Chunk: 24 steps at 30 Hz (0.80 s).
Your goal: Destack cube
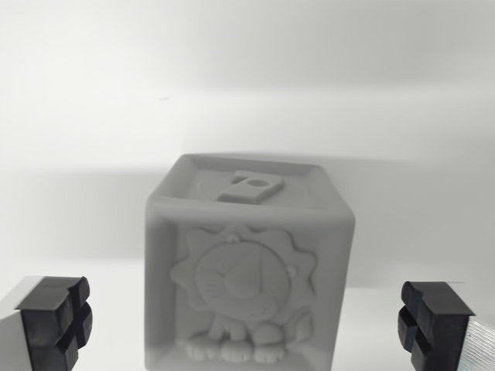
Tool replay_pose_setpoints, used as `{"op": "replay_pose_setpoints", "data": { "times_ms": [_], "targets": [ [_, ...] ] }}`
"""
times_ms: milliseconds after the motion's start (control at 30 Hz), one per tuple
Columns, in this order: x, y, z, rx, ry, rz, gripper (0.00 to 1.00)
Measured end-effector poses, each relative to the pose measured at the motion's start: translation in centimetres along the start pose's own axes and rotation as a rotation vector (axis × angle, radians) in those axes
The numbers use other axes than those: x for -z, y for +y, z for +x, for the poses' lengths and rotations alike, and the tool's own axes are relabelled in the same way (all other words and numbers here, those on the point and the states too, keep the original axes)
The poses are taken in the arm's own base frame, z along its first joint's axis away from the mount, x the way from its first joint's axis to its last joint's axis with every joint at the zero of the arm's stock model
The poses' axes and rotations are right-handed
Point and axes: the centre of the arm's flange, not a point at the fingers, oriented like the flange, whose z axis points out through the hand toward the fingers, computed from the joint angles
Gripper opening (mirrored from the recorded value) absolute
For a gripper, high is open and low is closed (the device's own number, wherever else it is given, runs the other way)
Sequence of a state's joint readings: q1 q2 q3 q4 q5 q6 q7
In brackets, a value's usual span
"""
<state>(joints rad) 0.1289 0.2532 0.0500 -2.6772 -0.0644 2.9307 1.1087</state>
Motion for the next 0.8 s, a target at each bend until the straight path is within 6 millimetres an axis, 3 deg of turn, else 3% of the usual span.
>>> {"op": "replay_pose_setpoints", "data": {
  "times_ms": [800],
  "targets": [
    [8.1,0.0,0.1,-0.002,0.002,0.002,1.00]
  ]
}}
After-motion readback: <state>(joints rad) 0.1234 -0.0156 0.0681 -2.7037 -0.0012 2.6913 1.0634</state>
